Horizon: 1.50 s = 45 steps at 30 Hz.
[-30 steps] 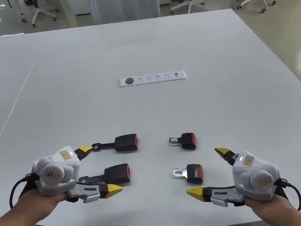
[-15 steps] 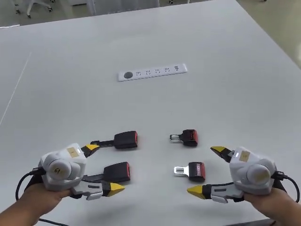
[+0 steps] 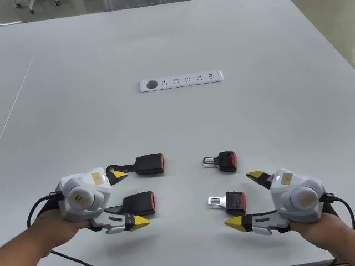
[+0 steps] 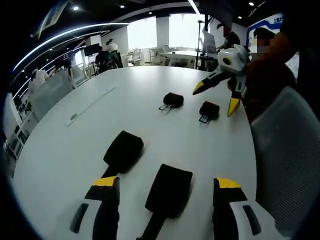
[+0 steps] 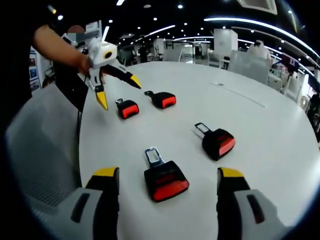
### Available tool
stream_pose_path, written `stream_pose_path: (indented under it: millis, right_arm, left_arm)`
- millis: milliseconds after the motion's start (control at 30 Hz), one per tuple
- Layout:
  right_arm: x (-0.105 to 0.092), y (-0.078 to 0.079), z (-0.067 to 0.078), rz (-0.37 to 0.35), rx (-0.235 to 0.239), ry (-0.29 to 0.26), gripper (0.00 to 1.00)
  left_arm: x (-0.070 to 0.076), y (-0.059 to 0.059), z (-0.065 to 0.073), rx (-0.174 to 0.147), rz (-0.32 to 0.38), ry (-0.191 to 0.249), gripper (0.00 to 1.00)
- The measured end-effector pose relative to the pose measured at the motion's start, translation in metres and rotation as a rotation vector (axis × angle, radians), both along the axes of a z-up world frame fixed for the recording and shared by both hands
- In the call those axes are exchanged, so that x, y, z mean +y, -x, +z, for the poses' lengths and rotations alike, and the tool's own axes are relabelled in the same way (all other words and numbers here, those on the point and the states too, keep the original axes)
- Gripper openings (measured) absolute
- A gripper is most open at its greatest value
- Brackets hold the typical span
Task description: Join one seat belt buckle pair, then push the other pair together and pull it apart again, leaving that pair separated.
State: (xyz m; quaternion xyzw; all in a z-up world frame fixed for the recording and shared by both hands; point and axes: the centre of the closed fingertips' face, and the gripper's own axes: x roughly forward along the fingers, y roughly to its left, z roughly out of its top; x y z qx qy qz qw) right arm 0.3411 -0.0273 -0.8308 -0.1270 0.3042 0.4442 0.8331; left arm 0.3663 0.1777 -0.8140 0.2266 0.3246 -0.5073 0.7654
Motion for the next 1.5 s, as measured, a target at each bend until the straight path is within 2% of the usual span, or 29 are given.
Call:
stream_pose_path:
  millis: [100, 167, 367, 433, 567, 667, 733, 800, 833, 933, 1133, 1333, 1500]
  right_arm:
    - [-0.001, 0.003, -0.007, 0.027, 0.028, 0.023, 0.75]
    - [-0.001, 0.005, -0.008, 0.04, 0.045, 0.024, 0.72]
    - [0.0, 0.008, -0.013, 0.092, 0.062, 0.049, 0.65]
    - [0.0, 0.009, -0.016, 0.106, 0.069, 0.064, 0.61]
    - [0.002, 0.011, -0.018, 0.138, 0.088, 0.071, 0.55]
    - [0.002, 0.012, -0.022, 0.171, 0.095, 0.101, 0.52]
    - [0.003, 0.011, -0.023, 0.182, 0.092, 0.102, 0.51]
    - [0.004, 0.009, -0.023, 0.191, 0.092, 0.111, 0.48]
    - [0.004, 0.01, -0.023, 0.201, 0.09, 0.12, 0.46]
    - [0.004, 0.012, -0.024, 0.219, 0.083, 0.123, 0.44]
    - [0.002, 0.014, -0.025, 0.239, 0.069, 0.131, 0.37]
    - [0.0, 0.014, -0.025, 0.268, 0.05, 0.134, 0.36]
    - [-0.001, 0.014, -0.025, 0.275, 0.038, 0.113, 0.35]
  left_arm:
    - [0.002, 0.0, -0.007, -0.001, -0.027, -0.03, 0.77]
    - [0.001, 0.0, -0.009, 0.01, -0.036, -0.026, 0.75]
    - [0.002, -0.001, -0.021, 0.019, -0.089, -0.07, 0.68]
    - [0.002, 0.002, -0.028, 0.039, -0.115, -0.092, 0.65]
    - [0.001, 0.0, -0.031, 0.022, -0.147, -0.112, 0.59]
    - [0.001, 0.0, -0.035, 0.034, -0.165, -0.123, 0.57]
    - [0.006, 0.002, -0.041, 0.043, -0.192, -0.174, 0.53]
    - [0.003, 0.003, -0.041, 0.054, -0.19, -0.153, 0.5]
    - [0.003, 0.005, -0.041, 0.068, -0.194, -0.154, 0.49]
    - [0.003, 0.007, -0.041, 0.077, -0.194, -0.158, 0.45]
    - [0.004, 0.009, -0.041, 0.073, -0.2, -0.169, 0.44]
    - [0.003, 0.008, -0.041, 0.084, -0.245, -0.208, 0.38]
    - [0.002, 0.008, -0.042, 0.091, -0.291, -0.266, 0.36]
